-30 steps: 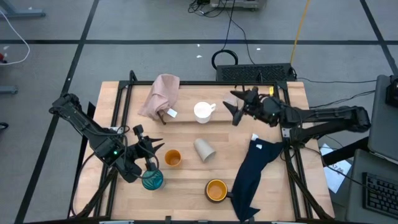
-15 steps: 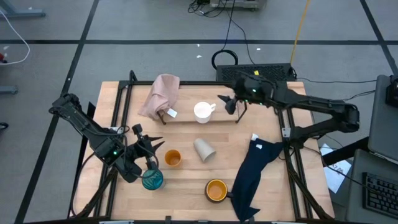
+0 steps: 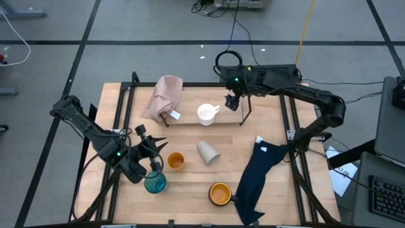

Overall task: Stack small to large cups/mugs on shelf
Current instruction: Put the white mug on the shelf

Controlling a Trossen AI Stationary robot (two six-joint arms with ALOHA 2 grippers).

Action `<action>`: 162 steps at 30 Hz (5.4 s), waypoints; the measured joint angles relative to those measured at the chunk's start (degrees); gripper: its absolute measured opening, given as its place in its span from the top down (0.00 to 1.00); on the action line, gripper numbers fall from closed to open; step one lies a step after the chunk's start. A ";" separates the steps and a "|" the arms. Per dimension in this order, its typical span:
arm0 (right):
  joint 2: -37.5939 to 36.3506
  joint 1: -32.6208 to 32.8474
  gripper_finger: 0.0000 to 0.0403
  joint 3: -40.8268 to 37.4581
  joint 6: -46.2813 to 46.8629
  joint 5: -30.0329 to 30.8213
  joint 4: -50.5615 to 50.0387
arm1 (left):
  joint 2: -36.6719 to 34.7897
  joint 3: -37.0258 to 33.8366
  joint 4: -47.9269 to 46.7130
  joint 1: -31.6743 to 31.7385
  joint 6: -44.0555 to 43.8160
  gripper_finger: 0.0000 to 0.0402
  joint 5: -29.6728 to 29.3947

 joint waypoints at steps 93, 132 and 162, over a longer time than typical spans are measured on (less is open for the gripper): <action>16.54 -0.20 0.34 1.81 -5.70 -17.94 11.07 | 0.00 0.02 -0.26 3.63 0.82 0.80 1.53; 16.94 -0.20 0.85 1.79 -7.37 -17.92 11.12 | 0.00 0.02 -0.28 3.64 0.59 0.80 1.62; 16.92 -2.82 0.99 1.79 -10.63 -16.00 11.30 | 0.00 0.01 -0.37 3.63 0.11 0.80 1.69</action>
